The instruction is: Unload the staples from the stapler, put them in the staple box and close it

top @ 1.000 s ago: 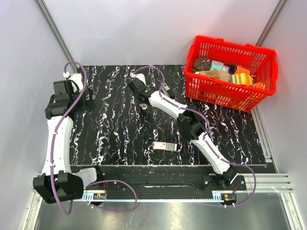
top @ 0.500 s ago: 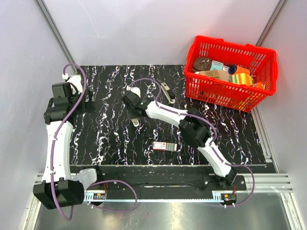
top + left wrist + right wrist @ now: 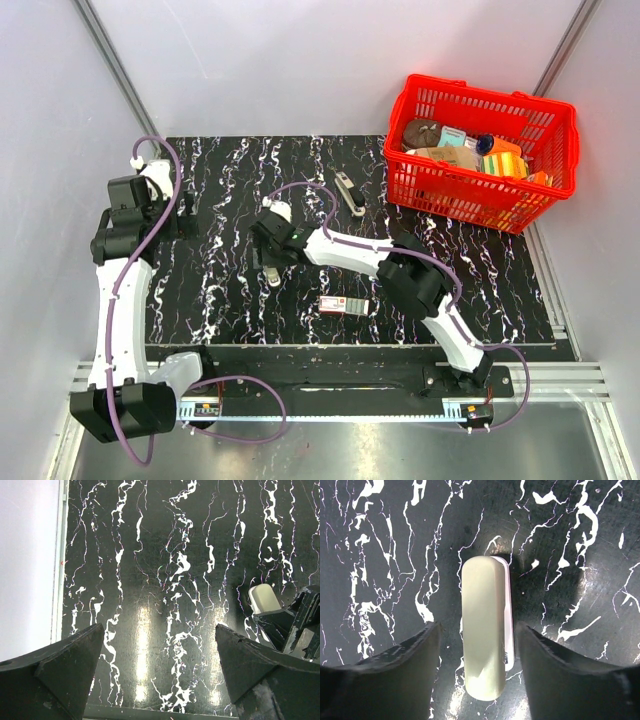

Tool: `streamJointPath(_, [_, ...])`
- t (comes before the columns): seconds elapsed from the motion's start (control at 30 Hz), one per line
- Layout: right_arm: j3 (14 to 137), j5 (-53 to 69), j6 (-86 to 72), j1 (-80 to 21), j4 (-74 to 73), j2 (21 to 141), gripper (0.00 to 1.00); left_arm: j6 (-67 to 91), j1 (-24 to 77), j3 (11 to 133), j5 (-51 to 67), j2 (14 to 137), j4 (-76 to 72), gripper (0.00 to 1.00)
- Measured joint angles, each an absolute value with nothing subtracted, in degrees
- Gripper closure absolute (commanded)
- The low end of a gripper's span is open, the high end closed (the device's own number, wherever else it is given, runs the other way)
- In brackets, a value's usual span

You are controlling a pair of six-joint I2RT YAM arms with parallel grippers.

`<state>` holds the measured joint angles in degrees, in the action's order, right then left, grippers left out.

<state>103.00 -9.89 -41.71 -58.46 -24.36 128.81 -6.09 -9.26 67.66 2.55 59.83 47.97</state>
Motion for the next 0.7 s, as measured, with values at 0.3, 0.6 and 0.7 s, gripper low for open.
streamJointPath(0.3, [105.14,-11.44,-39.40,-58.92,-27.11,128.81,0.24,-6.57,-9.26,66.98,2.66,58.94,48.42,0.01])
streamJointPath(0.6, [111.59,-17.82,-34.74,-64.62,-35.79,129.40,0.29,-7.09,-9.26,65.93,2.76,58.43,48.58,0.01])
streamJointPath(0.7, [113.30,-18.11,-34.00,-65.80,-37.30,130.28,0.31,-7.14,-9.26,65.84,2.83,58.41,48.53,0.01])
